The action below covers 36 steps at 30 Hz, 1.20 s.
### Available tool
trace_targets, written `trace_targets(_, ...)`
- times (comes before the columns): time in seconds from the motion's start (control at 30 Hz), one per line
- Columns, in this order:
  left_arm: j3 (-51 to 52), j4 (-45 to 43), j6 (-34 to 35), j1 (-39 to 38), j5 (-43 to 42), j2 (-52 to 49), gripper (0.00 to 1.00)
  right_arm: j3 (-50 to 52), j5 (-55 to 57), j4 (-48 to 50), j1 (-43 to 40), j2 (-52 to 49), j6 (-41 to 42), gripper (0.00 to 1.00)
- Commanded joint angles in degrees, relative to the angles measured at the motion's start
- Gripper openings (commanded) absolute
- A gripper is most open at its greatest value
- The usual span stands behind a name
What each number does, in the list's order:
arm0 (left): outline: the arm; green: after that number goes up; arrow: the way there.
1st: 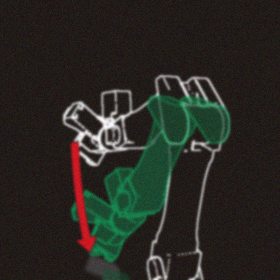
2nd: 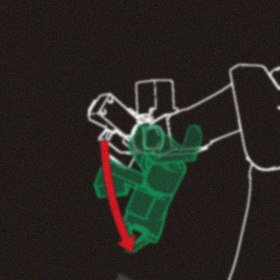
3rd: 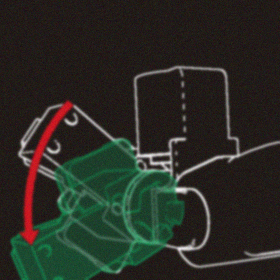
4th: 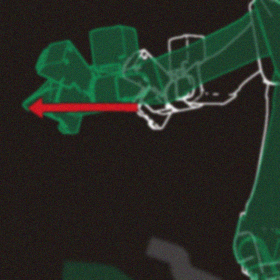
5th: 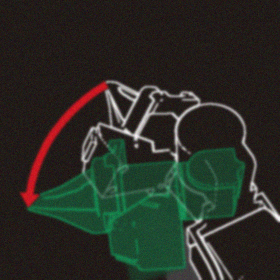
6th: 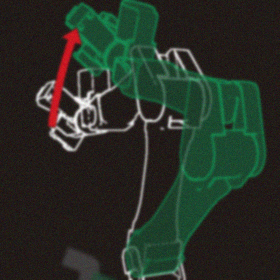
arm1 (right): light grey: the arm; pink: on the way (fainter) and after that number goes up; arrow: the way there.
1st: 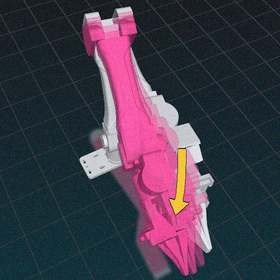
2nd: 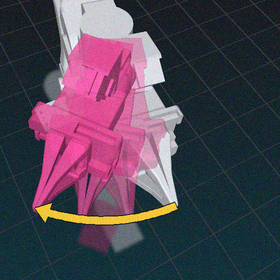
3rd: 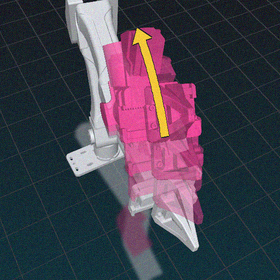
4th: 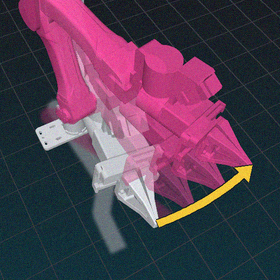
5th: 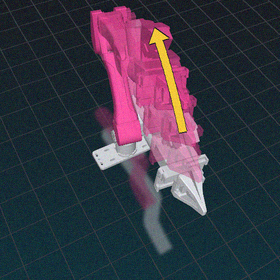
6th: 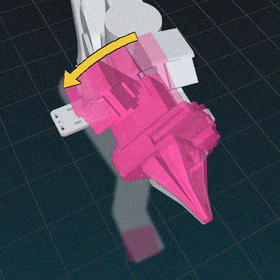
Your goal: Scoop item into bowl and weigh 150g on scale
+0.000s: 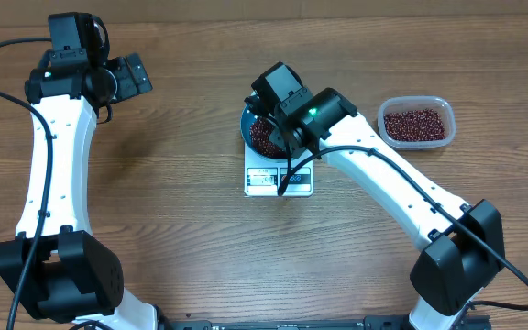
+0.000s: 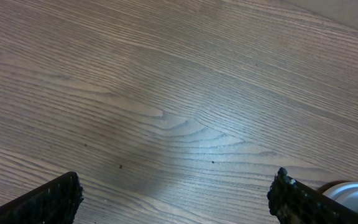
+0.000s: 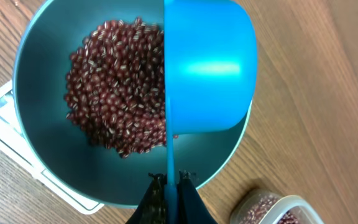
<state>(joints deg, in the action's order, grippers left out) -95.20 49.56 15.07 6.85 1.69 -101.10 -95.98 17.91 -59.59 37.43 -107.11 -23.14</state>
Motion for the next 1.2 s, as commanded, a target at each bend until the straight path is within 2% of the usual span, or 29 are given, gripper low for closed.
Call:
trace_targets(0.0, -0.39, -0.09, 0.17, -0.46, -0.24, -0.48, 1.0, 2.08, -0.42, 0.48, -0.15, 0.57, 0.11, 0.04)
trace_targets(0.27, -0.39, -0.09, 0.17, -0.46, -0.24, -0.48, 1.0, 2.64, -6.23, 0.57, -0.15, 0.57, 0.83, 0.04)
trace_targets(0.6, -0.39, -0.09, 0.17, -0.46, -0.22, -0.48, 1.0, 2.64, -6.84, 0.57, -0.33, 0.57, 8.37, 0.04)
trace_targets(1.0, -0.39, -0.09, 0.17, -0.46, -0.24, -0.5, 1.0, 2.62, -11.32, -0.22, -1.49, 0.59, 9.92, 0.04)
trace_targets(1.17, -0.39, -0.09, 0.17, -0.46, -0.22, -0.5, 1.0, 2.6, -16.85, 0.02, -3.45, 0.59, 9.94, 0.04)
